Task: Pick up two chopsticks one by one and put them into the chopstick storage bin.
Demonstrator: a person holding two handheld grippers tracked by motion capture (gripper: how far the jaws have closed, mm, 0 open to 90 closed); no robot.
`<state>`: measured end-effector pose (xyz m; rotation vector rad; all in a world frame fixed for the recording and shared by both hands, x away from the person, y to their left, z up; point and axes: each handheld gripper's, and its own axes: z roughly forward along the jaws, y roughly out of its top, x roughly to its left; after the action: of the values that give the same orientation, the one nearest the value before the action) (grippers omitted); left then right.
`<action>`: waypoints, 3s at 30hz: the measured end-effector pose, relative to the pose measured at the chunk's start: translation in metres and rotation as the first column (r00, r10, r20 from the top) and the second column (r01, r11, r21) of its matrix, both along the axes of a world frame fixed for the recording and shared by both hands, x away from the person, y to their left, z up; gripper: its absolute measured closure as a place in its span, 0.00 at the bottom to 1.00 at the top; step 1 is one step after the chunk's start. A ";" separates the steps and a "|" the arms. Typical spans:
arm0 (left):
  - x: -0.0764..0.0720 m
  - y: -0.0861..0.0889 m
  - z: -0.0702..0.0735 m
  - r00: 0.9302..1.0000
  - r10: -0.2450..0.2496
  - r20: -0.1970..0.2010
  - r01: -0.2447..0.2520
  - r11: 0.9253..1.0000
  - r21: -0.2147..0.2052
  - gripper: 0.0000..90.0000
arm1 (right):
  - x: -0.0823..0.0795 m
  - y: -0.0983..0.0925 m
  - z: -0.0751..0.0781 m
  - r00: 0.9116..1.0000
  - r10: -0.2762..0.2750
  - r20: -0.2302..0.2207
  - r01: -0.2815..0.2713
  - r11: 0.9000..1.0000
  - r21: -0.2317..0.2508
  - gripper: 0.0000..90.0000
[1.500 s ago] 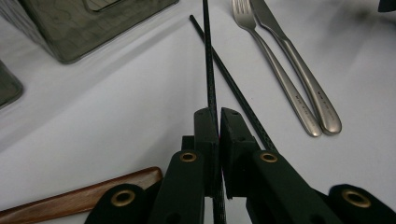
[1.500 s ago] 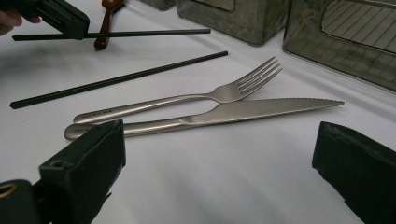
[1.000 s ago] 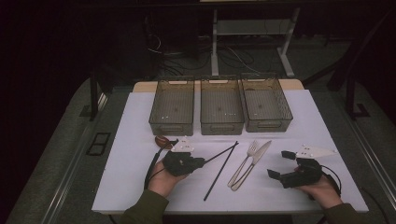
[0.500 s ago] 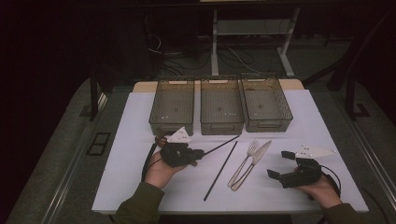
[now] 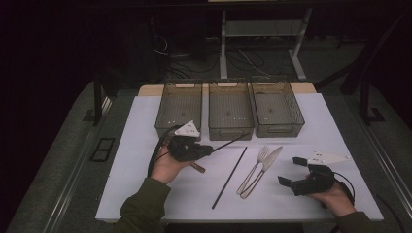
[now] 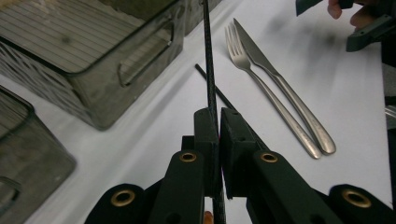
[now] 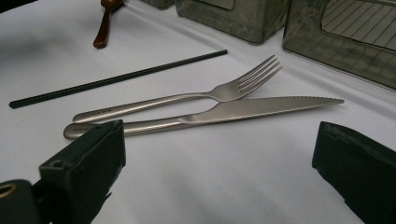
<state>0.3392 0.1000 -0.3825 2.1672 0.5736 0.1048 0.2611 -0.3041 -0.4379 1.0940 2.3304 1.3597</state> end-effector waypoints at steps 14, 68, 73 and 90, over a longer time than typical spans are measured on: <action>0.028 0.000 0.015 1.000 0.018 0.020 -0.018 1.000 0.012 0.95 | 0.000 0.000 0.000 1.000 0.000 -0.004 0.000 1.000 0.005 0.03; 0.129 0.052 0.013 0.936 0.344 0.074 -0.348 0.937 0.042 0.95 | 0.001 -0.004 0.000 1.000 -0.007 -0.006 0.007 1.000 0.021 0.03; 0.134 0.062 0.010 0.922 0.382 0.069 -0.385 0.922 0.044 0.95 | 0.001 -0.004 0.000 1.000 -0.007 -0.006 0.008 1.000 0.023 0.03; 0.138 0.084 0.003 0.892 0.446 0.078 -0.451 0.888 0.087 0.94 | 0.001 -0.005 0.000 1.000 -0.012 -0.006 0.012 1.000 0.023 0.03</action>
<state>0.4775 0.1841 -0.3793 2.0825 1.0509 0.4539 0.2620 -0.3090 -0.4377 1.1183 2.3141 1.3843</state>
